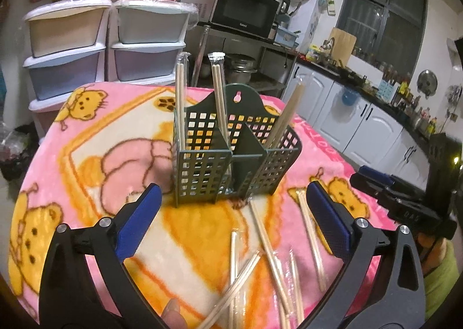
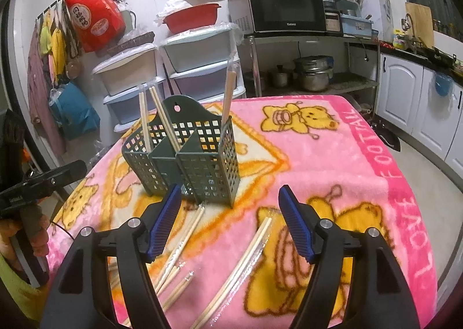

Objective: Organize utensils
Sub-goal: 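Move the left tool down to the wrapped chopsticks while the right tool approaches another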

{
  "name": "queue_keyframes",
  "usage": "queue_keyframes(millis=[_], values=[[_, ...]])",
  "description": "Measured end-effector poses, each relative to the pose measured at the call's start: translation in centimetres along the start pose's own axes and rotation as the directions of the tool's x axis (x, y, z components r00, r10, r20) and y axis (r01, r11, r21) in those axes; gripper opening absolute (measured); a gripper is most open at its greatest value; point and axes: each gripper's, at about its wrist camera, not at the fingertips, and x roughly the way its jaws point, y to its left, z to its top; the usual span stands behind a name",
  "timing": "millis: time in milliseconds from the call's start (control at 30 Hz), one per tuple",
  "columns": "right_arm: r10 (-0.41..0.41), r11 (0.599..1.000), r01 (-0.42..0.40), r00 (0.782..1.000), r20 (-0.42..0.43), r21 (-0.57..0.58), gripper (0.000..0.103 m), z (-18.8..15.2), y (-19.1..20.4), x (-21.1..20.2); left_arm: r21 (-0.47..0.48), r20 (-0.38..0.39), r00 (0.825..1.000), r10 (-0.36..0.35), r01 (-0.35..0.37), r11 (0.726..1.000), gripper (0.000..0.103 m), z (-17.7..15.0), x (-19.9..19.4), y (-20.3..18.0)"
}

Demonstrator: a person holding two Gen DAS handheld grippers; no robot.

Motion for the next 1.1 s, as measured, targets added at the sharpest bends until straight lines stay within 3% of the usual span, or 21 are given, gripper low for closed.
queue_keyframes(millis=[700, 833, 1100], values=[[0.001, 1.0, 0.001, 0.996, -0.085, 0.024, 0.067, -2.3, -1.4, 1.7, 0.144, -0.151, 0.988, 0.036, -0.014, 0.989, 0.091, -4.0, 3.2, -2.4], [-0.001, 1.0, 0.004, 0.995, -0.103, 0.031, 0.067, -2.5, -1.5, 2.1, 0.175, -0.174, 0.984, 0.044, -0.013, 0.985, 0.078, -4.8, 3.8, -2.9], [-0.01, 0.999, 0.016, 0.991, -0.133, 0.039, 0.067, -2.9, -1.9, 2.6, 0.228, -0.247, 0.968, 0.032, 0.026, 0.973, 0.04, -6.5, 5.2, -3.7]])
